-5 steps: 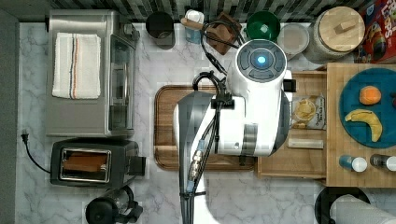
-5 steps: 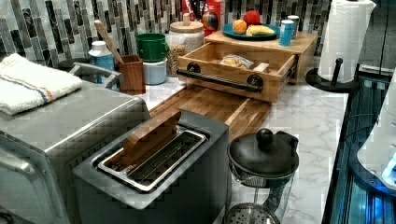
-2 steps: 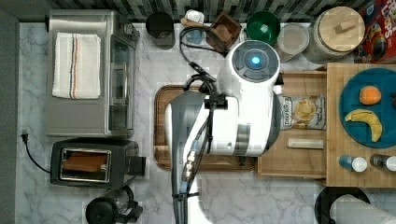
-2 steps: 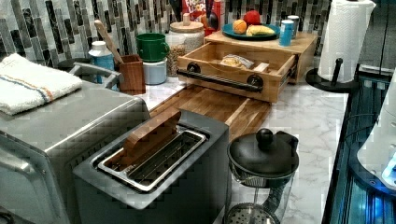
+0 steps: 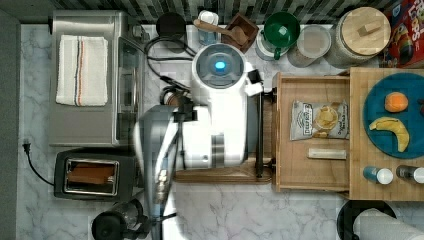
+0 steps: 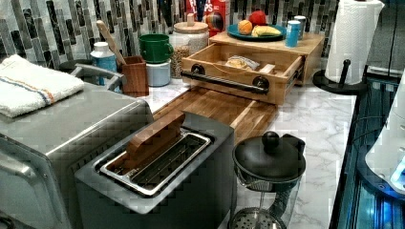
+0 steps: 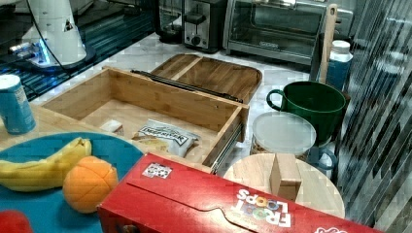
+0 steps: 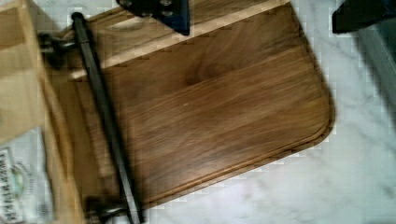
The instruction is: Close the drawer.
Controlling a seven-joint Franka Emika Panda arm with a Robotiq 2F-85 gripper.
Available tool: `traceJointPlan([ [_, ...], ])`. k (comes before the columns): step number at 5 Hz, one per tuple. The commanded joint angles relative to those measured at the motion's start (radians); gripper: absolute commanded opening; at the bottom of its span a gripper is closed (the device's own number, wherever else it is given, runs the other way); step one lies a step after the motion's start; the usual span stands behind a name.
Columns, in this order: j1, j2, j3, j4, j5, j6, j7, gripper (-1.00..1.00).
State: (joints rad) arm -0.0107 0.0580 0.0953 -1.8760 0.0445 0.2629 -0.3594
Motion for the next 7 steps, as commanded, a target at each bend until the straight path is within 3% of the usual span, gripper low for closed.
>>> traceJointPlan([
  [1, 0.035, -0.027, 0.080, -0.203, -0.072, 0.182, -0.173, -1.00],
  [2, 0.002, -0.007, 0.090, -0.242, -0.122, 0.218, -0.196, -1.00],
  [4, -0.005, 0.061, 0.057, -0.313, -0.244, 0.363, -0.141, -1.00],
  [7, -0.035, 0.074, 0.035, -0.389, -0.327, 0.486, -0.154, -1.00],
])
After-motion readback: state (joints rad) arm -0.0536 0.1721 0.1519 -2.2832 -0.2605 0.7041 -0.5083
